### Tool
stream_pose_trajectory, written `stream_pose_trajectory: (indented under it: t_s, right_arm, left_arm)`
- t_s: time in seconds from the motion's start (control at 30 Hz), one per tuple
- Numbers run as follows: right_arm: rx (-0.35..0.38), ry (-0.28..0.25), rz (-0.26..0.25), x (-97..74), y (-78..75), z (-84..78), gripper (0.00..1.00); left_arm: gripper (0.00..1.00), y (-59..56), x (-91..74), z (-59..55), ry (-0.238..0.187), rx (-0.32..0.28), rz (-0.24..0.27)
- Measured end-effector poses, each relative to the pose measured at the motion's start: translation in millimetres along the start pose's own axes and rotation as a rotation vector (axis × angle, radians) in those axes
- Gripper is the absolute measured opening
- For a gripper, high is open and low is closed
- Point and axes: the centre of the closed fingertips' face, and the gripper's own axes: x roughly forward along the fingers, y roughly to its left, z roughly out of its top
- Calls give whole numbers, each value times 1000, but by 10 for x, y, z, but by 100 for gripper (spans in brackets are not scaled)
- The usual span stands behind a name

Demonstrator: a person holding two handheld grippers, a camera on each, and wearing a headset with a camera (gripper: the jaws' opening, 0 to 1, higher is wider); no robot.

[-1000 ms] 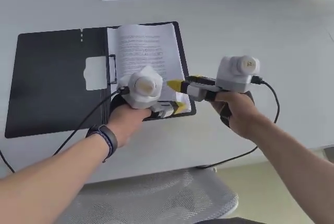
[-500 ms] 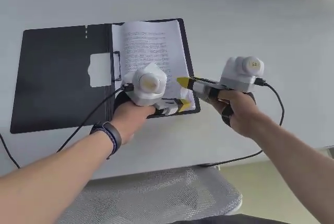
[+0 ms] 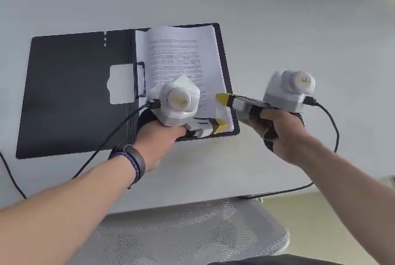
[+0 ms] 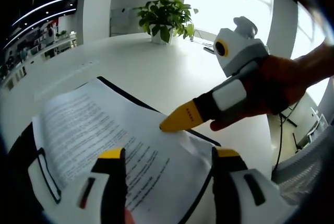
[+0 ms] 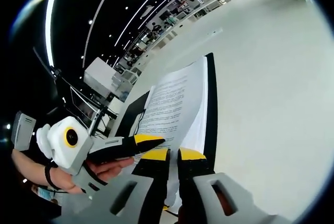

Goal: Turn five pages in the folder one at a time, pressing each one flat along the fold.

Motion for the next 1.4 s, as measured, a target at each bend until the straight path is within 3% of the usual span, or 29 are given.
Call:
stream_pose_trajectory:
  t_s: [0.2, 0.4, 0.67, 0.83, 1.13, 1.4]
  right_arm:
    - [11, -7, -13, -21, -31, 0, 0]
    - [72, -38, -19, -42, -50, 3, 0]
    - [79, -55, -11, -54, 10, 49, 0]
    - [75, -71, 0, -69, 140, 115, 0]
    - [60, -111, 32, -97, 349, 207, 0]
    - [30, -138, 75, -61, 602, 304, 0]
  left_arm:
    - [71, -25, -27, 2, 4, -14, -21]
    - [74, -29, -106, 11, 8, -7, -25]
    - [75, 84, -338, 134, -23, -1, -2]
    - [76, 143, -497, 166, -41, 9, 5]
    - [76, 254, -776, 114, -61, 3, 17]
    - [77, 458, -1098, 33, -81, -15, 54]
